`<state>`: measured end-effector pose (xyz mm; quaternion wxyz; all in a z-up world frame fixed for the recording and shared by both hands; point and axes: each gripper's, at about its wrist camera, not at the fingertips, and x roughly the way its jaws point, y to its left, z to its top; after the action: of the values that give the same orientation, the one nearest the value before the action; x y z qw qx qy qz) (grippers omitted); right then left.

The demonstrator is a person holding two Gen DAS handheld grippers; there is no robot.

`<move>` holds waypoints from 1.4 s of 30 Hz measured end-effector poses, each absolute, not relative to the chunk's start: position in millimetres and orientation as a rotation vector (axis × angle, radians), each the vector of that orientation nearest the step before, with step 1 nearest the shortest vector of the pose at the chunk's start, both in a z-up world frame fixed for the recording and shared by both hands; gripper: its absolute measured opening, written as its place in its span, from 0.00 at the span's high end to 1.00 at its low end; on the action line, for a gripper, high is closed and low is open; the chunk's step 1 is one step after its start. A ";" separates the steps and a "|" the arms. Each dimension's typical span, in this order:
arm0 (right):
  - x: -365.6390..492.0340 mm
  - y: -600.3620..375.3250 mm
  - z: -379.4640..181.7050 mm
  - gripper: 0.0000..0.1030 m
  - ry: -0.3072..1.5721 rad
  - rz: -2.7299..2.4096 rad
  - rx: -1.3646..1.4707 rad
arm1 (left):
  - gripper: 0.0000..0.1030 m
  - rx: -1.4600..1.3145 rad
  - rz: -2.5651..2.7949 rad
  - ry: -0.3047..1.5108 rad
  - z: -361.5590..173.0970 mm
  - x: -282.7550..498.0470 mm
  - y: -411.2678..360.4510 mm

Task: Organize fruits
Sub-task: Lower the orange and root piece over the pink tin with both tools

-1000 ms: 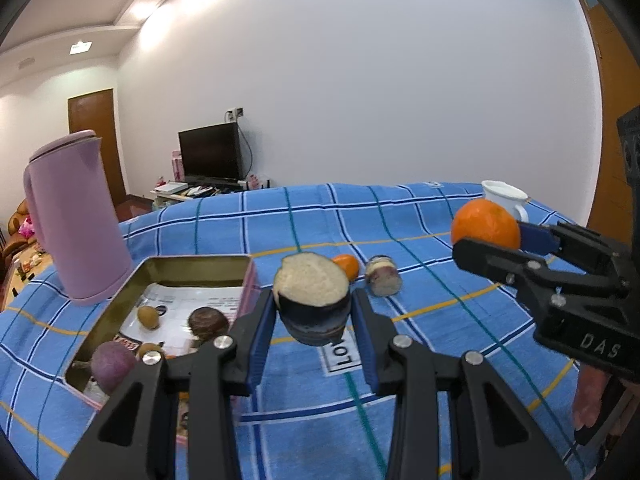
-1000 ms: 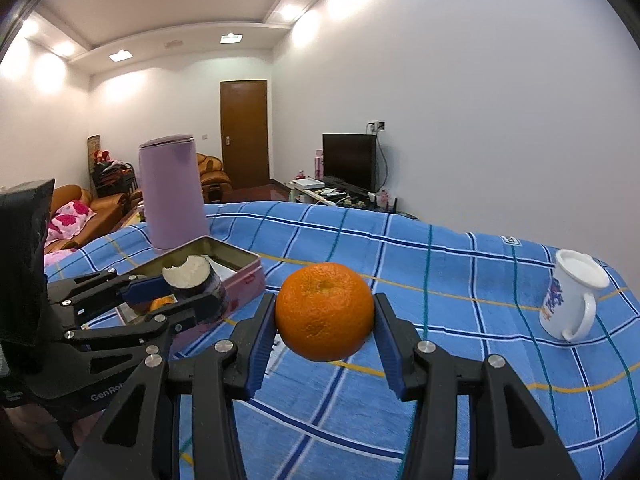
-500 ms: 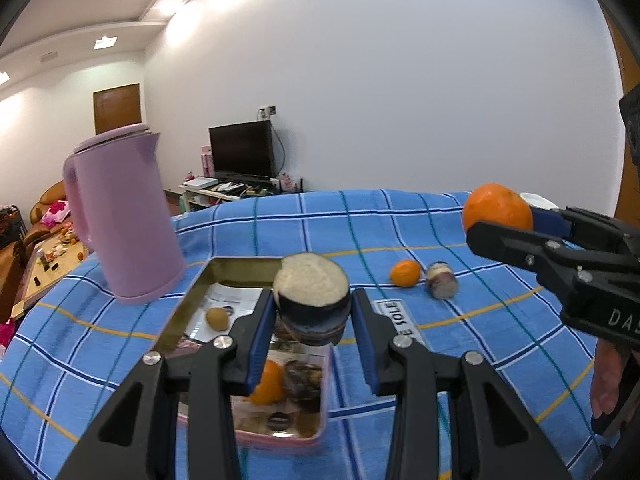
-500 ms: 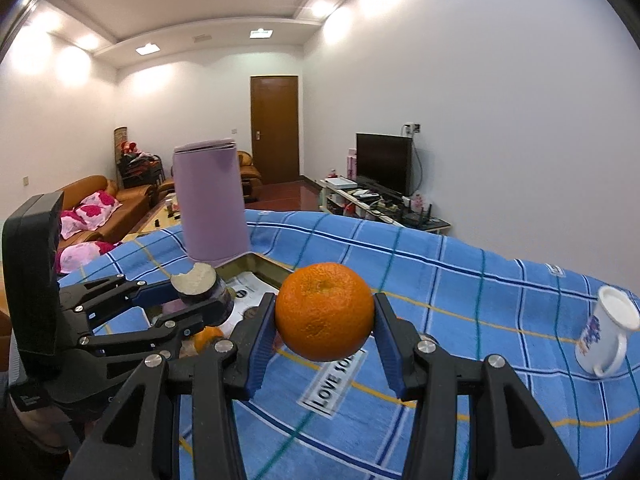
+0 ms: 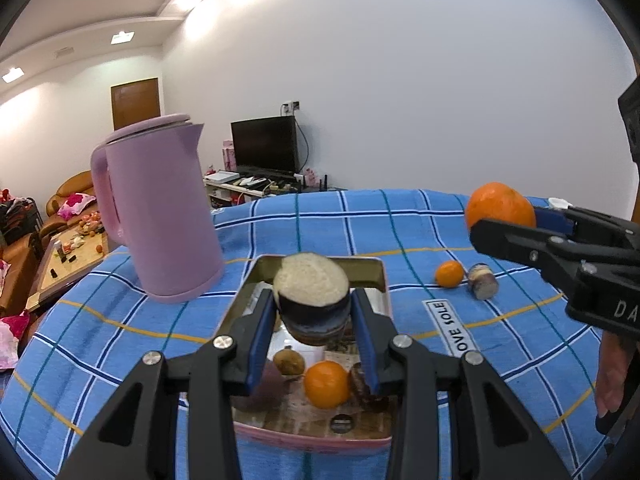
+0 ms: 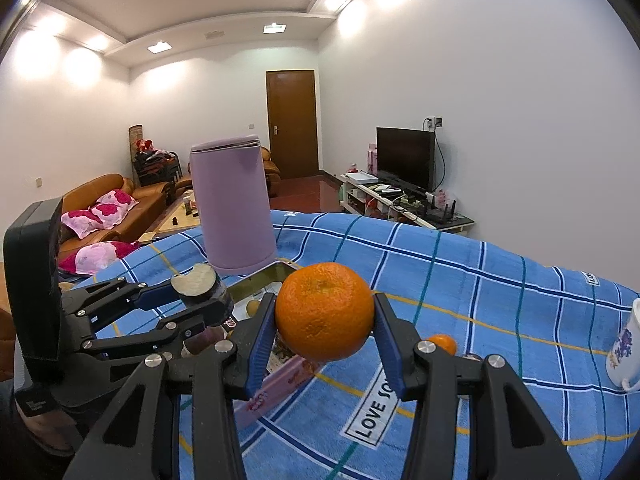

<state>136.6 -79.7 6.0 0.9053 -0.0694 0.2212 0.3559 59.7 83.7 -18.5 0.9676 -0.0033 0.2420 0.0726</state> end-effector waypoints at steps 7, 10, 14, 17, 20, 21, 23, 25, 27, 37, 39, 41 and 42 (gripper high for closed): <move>139.3 -64.4 7.6 0.52 0.459 0.751 -0.160 | 0.61 -0.006 0.167 0.503 -19.2 62.2 94.5; 142.3 -59.9 8.5 0.52 0.465 0.755 -0.163 | 0.61 -0.004 0.174 0.505 -17.9 65.4 99.0; 146.7 -51.6 6.5 0.52 0.473 0.759 -0.164 | 0.61 -0.011 0.174 0.522 -17.2 72.7 108.6; 151.4 -45.2 3.2 0.52 0.483 0.764 -0.163 | 0.61 -0.027 0.169 0.541 -17.3 79.0 117.5; 156.7 -36.6 -2.3 0.52 0.500 0.770 -0.167 | 0.61 -0.057 0.162 0.564 -18.2 86.6 129.4; 158.0 -33.5 -4.7 0.52 0.505 0.772 -0.169 | 0.61 -0.059 0.164 0.573 -19.1 89.7 132.6; 162.1 -25.9 -9.2 0.52 0.521 0.776 -0.172 | 0.61 -0.063 0.156 0.590 -22.3 95.0 137.3; 165.2 -20.2 -15.0 0.52 0.537 0.781 -0.172 | 0.61 -0.074 0.149 0.613 -26.1 101.7 142.4; 166.8 -15.1 -22.2 0.52 0.554 0.785 -0.174 | 0.61 -0.067 0.157 0.633 -31.2 107.9 145.6; 170.8 -0.5 -39.9 0.52 0.603 0.800 -0.190 | 0.61 -0.058 0.146 0.666 -40.8 119.6 143.5; 171.5 2.0 -41.6 0.52 0.607 0.801 -0.195 | 0.61 -0.054 0.145 0.670 -41.6 121.6 143.2; 171.7 2.9 -43.8 0.52 0.612 0.803 -0.197 | 0.61 -0.050 0.143 0.673 -42.4 123.4 142.4; 172.0 3.6 -44.4 0.52 0.613 0.803 -0.198 | 0.61 -0.049 0.142 0.675 -42.9 124.2 142.4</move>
<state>172.0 3.6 -44.4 0.8703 -0.0946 0.2932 0.3842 124.2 142.4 -42.9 0.9408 -0.0241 0.3309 0.0696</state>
